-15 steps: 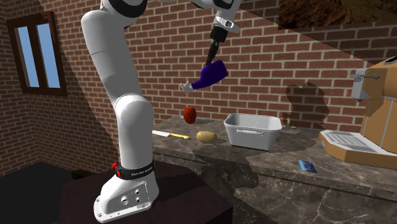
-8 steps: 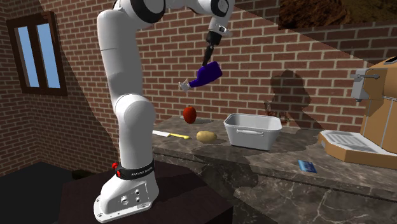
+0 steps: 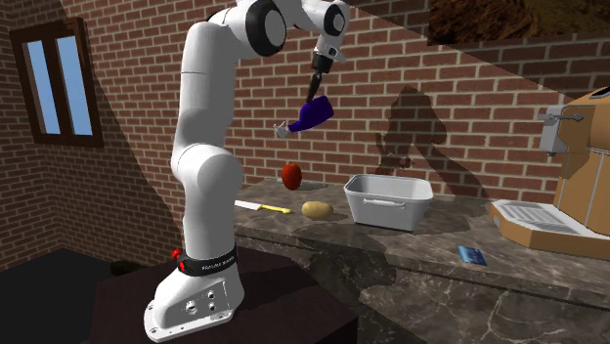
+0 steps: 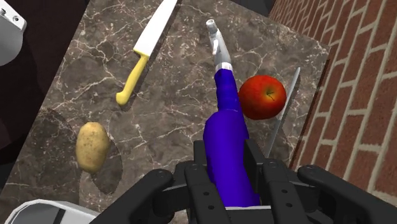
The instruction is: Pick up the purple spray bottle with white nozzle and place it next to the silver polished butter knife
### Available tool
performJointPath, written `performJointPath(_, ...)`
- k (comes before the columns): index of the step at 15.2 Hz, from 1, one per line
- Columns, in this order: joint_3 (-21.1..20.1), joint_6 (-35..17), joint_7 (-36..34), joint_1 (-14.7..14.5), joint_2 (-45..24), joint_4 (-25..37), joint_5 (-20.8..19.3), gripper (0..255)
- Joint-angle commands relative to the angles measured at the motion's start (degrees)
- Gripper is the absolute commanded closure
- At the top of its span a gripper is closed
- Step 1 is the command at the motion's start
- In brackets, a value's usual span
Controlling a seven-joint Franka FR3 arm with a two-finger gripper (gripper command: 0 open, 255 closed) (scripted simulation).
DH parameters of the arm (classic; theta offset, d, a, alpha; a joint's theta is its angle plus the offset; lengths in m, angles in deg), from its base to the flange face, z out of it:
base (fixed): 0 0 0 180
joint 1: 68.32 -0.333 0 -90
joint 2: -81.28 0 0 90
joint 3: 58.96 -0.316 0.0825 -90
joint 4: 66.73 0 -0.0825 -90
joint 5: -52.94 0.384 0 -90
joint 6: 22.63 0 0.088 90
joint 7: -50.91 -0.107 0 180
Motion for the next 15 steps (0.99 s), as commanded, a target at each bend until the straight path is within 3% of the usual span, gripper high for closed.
performJointPath(1, -1.21, 0.23, -3.12, -2.05, -4.60, 5.61, -1.30, 255)
performJointPath(6, -2.95, 4.92, -10.47, -9.12, -19.19, 26.40, -5.91, 255)
performJointPath(15, -2.48, -5.22, -6.77, -6.87, -12.85, 9.48, -4.24, 255)
